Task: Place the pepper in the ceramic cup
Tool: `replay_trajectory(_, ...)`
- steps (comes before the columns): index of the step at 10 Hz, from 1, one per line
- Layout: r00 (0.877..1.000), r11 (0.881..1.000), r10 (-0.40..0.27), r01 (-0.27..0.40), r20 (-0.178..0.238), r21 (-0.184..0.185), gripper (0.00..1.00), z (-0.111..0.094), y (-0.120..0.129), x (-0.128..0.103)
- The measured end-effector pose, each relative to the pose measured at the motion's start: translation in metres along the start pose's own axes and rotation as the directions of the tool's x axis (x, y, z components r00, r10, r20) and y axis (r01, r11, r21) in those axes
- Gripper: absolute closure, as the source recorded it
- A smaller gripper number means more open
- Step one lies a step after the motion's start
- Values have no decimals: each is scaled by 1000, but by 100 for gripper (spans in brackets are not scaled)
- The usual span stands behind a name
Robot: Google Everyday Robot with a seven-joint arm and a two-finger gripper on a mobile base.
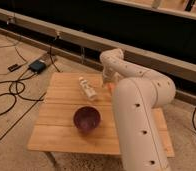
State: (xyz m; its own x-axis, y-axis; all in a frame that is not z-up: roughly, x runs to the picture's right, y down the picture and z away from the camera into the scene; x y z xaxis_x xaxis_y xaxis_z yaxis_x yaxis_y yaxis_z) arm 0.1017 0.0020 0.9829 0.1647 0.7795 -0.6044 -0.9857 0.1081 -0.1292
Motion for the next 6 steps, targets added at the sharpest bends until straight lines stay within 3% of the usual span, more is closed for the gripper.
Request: replay_trajectory(6, 1000, 999, 16, -17, -9, -41, 35, 27, -17, -8)
